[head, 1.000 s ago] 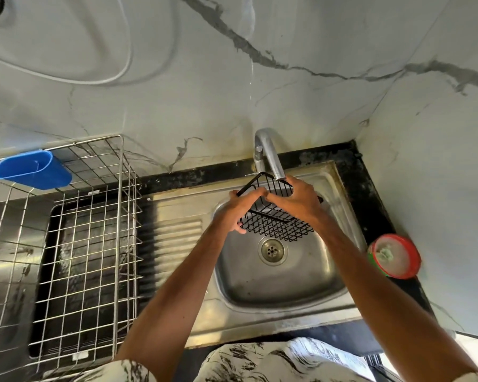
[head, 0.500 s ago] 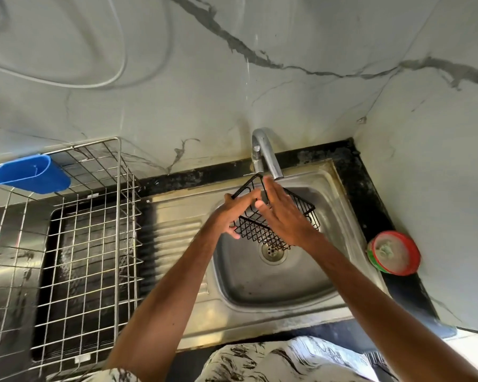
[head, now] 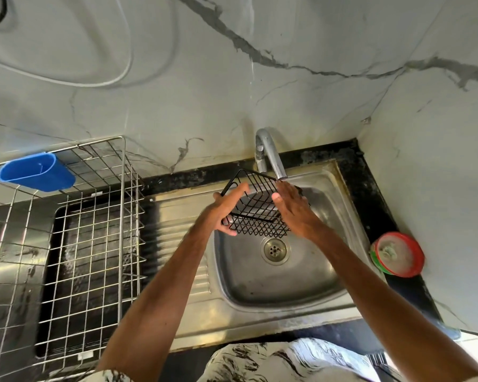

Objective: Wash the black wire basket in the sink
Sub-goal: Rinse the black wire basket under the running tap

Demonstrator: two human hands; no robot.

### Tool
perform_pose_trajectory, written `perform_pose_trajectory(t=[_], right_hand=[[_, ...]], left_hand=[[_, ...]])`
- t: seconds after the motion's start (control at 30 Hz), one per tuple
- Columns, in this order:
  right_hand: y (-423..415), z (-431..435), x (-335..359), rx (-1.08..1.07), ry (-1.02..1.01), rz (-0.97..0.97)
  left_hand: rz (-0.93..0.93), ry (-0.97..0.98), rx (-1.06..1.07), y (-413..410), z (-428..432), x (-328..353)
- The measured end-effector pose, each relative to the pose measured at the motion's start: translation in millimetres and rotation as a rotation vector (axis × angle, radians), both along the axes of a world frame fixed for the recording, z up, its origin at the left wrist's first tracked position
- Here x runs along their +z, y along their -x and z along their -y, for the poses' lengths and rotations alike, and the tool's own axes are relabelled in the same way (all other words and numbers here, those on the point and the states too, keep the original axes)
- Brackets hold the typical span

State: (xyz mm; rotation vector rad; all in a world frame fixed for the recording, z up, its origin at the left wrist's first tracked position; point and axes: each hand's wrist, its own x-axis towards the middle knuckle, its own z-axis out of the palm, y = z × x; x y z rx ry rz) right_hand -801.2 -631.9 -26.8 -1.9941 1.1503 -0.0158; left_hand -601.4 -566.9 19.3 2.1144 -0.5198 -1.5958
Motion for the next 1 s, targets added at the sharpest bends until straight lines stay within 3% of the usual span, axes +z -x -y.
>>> perform_pose_trajectory(t=[0.07, 0.3, 0.4, 0.57, 0.63, 0.8, 0.9, 1.0], right_hand=[[-5.2, -1.4, 5.6, -0.013, -0.057, -0.031], [-40.5, -17.5, 24.1, 0.180, 0.013, 0.174], [-22.3, 4.5, 9.4, 0.065, 0.006, 0.110], [13.9, 27.5, -10.3, -0.220, -0.221, 0.062], [3.0, 19.4, 3.1, -0.169, -0.170, 0.043], [-42.4, -8.8, 40.2, 0.196, -0.009, 0.147], [-43.7, -1.9, 33.3, 0.233, 0.022, 0.213], [-36.6, 6.8, 27.2, 0.245, 0.188, 0.128]], left_hand=[[0.013, -0.002, -0.004, 0.1, -0.3, -1.3], [-0.006, -0.057, -0.015, 4.7, -4.8, -0.2], [-0.009, -0.013, -0.098, 1.8, -6.9, 4.5], [0.003, 0.006, -0.087, -3.2, -8.2, 6.1], [-0.015, 0.005, -0.063, -2.7, -7.9, 3.3], [-0.054, -0.028, 0.067, 2.5, -8.0, 6.2], [-0.100, -0.018, 0.112, -1.2, -6.4, 6.8], [-0.088, -0.003, 0.085, -0.4, -6.2, 5.9]])
